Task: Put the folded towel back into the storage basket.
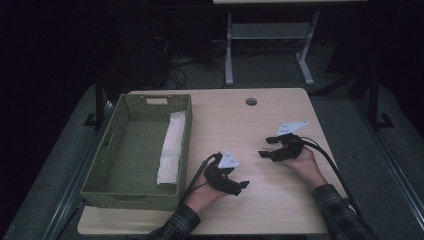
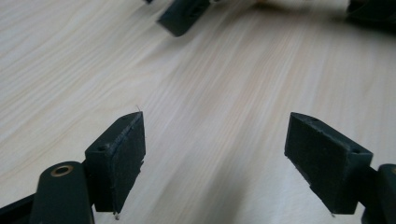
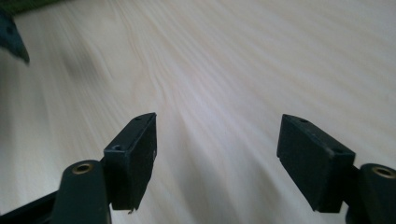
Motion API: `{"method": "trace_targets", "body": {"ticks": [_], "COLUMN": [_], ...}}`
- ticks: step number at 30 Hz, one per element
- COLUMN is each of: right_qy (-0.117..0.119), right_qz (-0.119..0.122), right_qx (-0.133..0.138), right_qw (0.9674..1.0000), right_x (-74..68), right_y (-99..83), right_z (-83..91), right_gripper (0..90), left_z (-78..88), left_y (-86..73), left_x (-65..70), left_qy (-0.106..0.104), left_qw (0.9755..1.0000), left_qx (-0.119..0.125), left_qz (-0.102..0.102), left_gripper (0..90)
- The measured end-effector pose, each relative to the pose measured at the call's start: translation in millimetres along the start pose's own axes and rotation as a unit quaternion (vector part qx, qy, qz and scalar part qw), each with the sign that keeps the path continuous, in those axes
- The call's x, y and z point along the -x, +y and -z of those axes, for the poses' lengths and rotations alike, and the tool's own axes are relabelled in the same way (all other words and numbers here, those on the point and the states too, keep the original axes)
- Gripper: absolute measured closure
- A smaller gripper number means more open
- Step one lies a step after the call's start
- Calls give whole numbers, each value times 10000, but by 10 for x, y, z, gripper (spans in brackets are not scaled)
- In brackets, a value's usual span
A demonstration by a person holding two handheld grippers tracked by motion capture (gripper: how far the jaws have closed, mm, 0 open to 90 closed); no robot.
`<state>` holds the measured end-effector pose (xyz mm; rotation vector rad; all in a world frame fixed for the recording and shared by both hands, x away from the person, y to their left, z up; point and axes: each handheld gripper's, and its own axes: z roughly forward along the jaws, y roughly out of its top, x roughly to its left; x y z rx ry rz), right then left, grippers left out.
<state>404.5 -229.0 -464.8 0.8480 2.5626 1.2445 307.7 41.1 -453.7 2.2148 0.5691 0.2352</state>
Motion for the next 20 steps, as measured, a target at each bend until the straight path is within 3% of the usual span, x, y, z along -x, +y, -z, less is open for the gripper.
{"method": "trace_targets", "body": {"ticks": [1,3,5,7,20], "right_qy": [-46,-127,-229,-246,-372], "right_qz": [-23,6,33,78,43], "right_qx": [-125,-239,-218,-231,-287], "right_qw": [9999,9996,9995,9994,9989], "right_x": [-17,-41,-81,-104,-120], "right_y": [-100,-158,-208,-221,-226], "right_z": [-18,-27,-27,-18,-25], "right_gripper": [269,252,226,201,154], "left_z": [-31,-102,-134,-166,-213], "left_y": [-23,-79,-99,-119,-152], "left_x": [-8,-39,-28,-19,-2], "left_qy": [60,-17,43,83,55], "left_qw": [10000,9998,9998,9996,9994], "left_qx": [-66,-139,-202,-266,-320], "left_qz": [-30,114,24,-87,-75], "left_gripper": [190,180,179,168,129]}}
